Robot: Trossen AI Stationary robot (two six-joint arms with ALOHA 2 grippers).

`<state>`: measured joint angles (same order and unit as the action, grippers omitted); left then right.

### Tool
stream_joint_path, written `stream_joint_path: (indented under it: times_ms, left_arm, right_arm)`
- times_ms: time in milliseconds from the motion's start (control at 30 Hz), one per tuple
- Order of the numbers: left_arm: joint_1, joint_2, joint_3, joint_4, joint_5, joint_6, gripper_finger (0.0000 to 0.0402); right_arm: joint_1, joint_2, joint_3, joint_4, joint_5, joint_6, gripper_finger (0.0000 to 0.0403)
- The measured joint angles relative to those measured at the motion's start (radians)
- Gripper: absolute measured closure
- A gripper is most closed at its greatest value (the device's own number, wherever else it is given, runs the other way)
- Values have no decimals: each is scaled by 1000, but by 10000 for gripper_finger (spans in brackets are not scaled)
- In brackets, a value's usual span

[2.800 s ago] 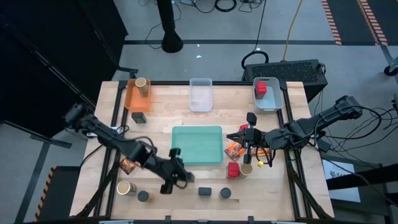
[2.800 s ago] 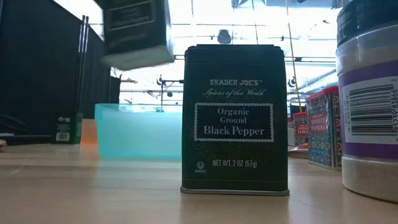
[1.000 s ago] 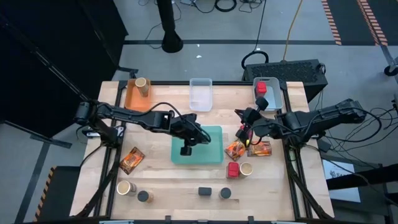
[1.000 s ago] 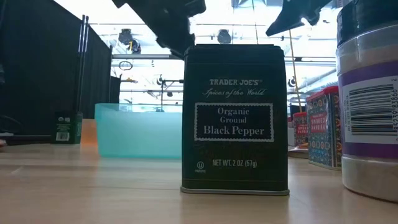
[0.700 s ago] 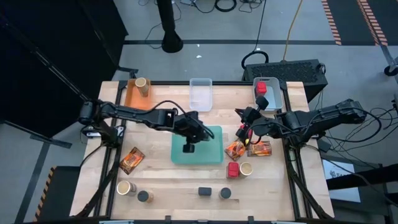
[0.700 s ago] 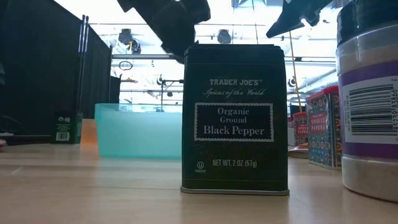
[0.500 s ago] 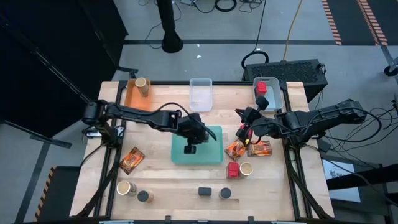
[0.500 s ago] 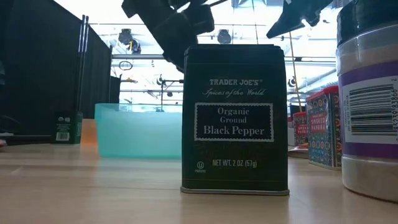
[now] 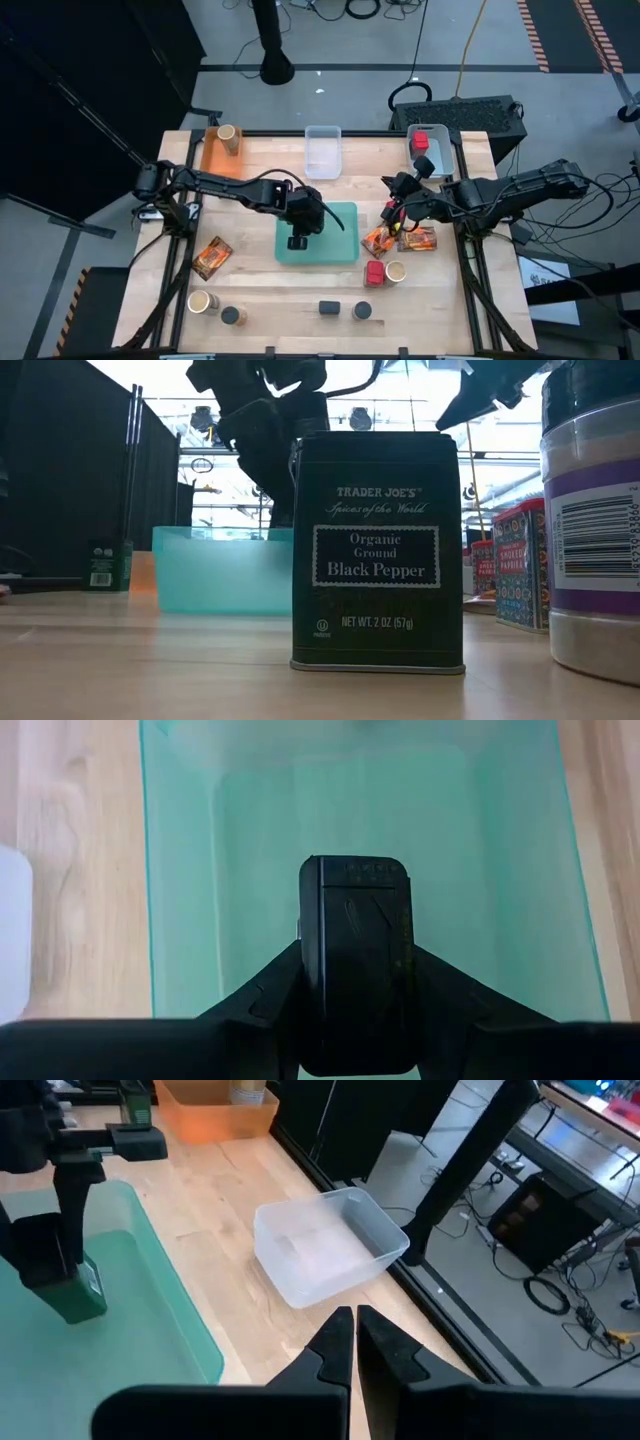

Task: Sort spices by type
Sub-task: Put the middle black spice can into the green bin

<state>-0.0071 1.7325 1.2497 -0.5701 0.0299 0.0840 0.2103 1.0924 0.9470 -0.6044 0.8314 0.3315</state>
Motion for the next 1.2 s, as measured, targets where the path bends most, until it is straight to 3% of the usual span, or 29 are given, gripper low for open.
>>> stream_joint_path:
  times_ms: [200, 667, 1200]
  left_arm:
    - [-13, -24, -53, 47, 0, -27, 269]
    - [-32, -231, -213, 93, -77, -78, 269]
    - [-35, -228, -320, 141, -83, -104, 269]
  right_arm:
    - [2, 0, 0, -53, -9, 80, 403]
    - [2, 0, 0, -81, -26, 147, 403]
    - [2, 0, 0, -77, -26, 129, 403]
